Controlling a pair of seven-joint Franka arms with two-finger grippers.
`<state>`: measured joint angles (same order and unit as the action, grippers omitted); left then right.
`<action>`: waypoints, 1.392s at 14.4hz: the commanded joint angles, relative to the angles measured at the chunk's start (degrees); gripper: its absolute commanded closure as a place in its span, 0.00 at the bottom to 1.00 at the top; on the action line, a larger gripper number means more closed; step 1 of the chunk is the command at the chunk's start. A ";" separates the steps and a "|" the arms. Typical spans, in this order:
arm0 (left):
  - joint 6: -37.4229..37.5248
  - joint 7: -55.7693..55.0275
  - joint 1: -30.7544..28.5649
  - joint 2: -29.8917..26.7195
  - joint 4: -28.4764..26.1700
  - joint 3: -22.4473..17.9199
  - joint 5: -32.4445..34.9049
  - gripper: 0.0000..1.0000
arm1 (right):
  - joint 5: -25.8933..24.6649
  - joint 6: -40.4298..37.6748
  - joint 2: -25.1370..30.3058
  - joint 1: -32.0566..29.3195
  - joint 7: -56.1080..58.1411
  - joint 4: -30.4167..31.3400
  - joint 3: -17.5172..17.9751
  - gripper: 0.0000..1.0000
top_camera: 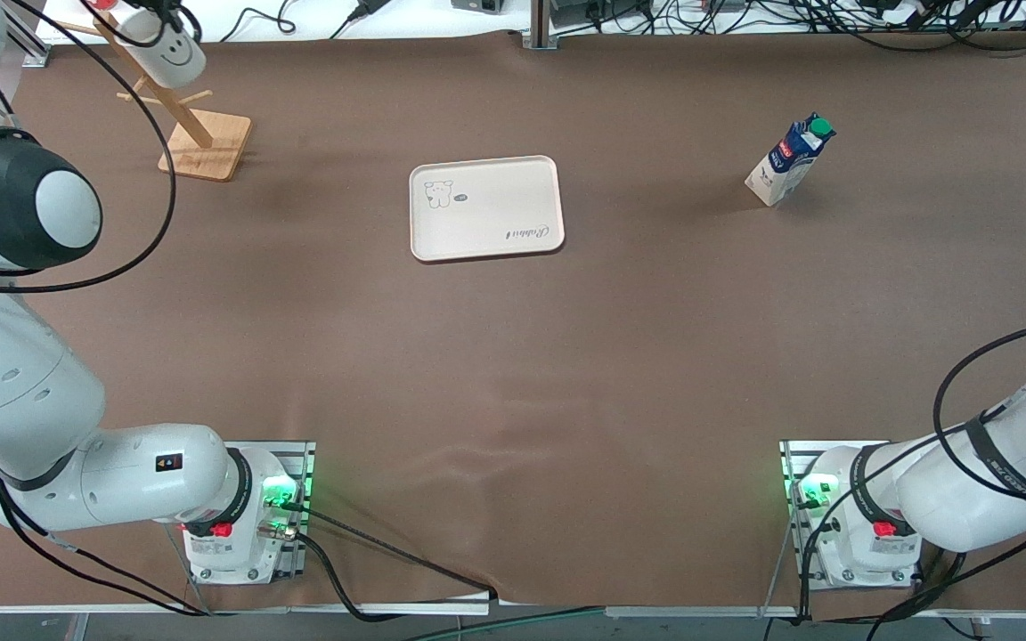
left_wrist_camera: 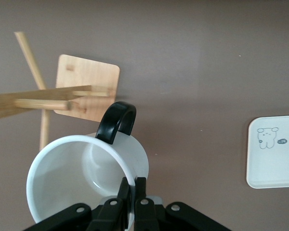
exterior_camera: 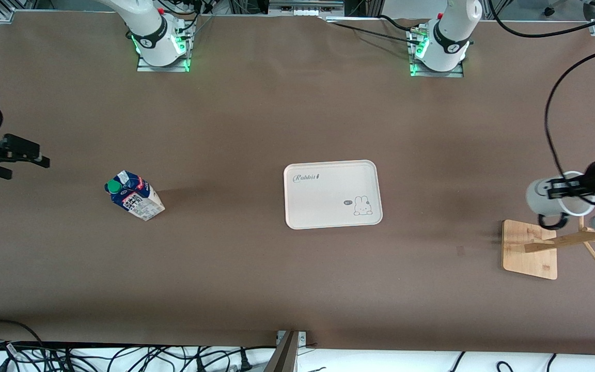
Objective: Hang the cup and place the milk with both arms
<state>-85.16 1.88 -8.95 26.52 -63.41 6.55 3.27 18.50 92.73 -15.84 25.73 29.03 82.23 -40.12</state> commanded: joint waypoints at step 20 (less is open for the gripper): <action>-2.64 12.62 -5.90 1.95 0.83 0.21 1.12 1.00 | -12.61 -17.68 -0.69 0.84 -28.15 -12.11 3.97 0.00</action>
<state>-87.46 13.01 -14.45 27.65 -63.15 6.48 3.28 6.87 75.64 -17.08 29.15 1.96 69.69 -39.37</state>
